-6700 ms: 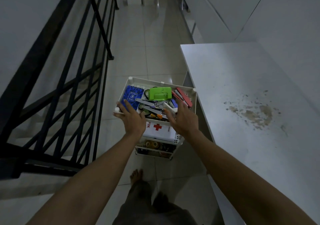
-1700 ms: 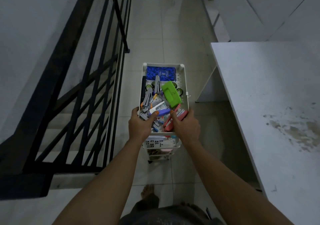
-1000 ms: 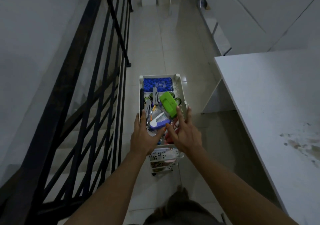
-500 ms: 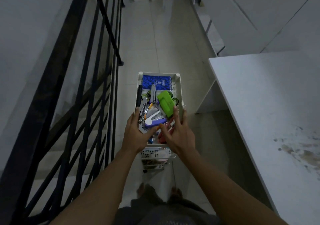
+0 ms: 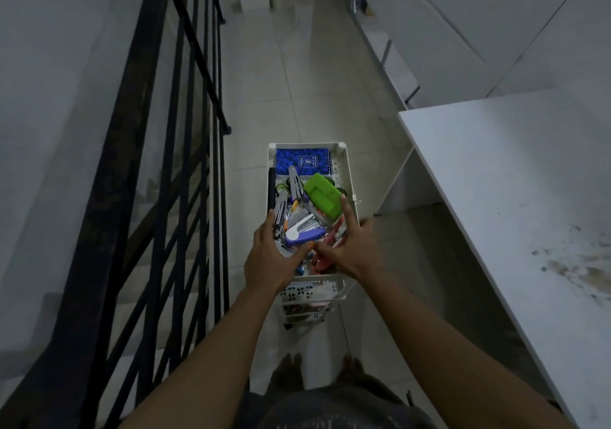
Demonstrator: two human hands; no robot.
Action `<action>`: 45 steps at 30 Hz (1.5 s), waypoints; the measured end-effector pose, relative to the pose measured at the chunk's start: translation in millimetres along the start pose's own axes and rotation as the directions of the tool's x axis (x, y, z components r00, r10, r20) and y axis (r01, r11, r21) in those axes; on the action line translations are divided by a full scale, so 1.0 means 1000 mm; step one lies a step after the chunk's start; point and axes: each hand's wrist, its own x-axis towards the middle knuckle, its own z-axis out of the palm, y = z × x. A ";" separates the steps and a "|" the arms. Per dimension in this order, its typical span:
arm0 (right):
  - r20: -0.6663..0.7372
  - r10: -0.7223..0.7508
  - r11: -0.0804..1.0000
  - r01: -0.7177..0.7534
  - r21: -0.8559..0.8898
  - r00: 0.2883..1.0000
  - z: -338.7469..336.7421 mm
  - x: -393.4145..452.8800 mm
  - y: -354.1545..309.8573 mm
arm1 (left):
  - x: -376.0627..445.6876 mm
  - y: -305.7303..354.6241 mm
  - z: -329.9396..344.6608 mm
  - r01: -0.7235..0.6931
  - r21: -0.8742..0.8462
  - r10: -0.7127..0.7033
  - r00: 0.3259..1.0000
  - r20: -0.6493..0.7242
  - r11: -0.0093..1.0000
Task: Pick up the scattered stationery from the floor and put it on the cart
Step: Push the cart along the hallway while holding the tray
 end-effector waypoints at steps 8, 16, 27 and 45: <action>-0.016 0.014 0.999 -0.014 -0.033 1.000 0.018 -0.011 -0.012 | 0.004 -0.009 -0.005 0.040 0.092 -0.038 0.999 -0.016 0.995; -0.038 0.045 0.997 -0.048 -0.064 0.998 0.021 0.002 -0.010 | 0.021 -0.010 -0.006 0.010 -0.062 -0.009 1.000 0.022 0.998; -0.026 0.058 0.990 -0.061 -0.127 0.998 0.021 0.034 -0.027 | 0.057 -0.012 -0.012 0.022 -0.138 -0.019 1.000 0.018 0.990; -0.036 0.019 0.998 -0.021 -0.064 0.999 0.009 0.077 -0.028 | 0.105 0.001 -0.004 0.006 -0.117 -0.007 1.000 -0.008 0.993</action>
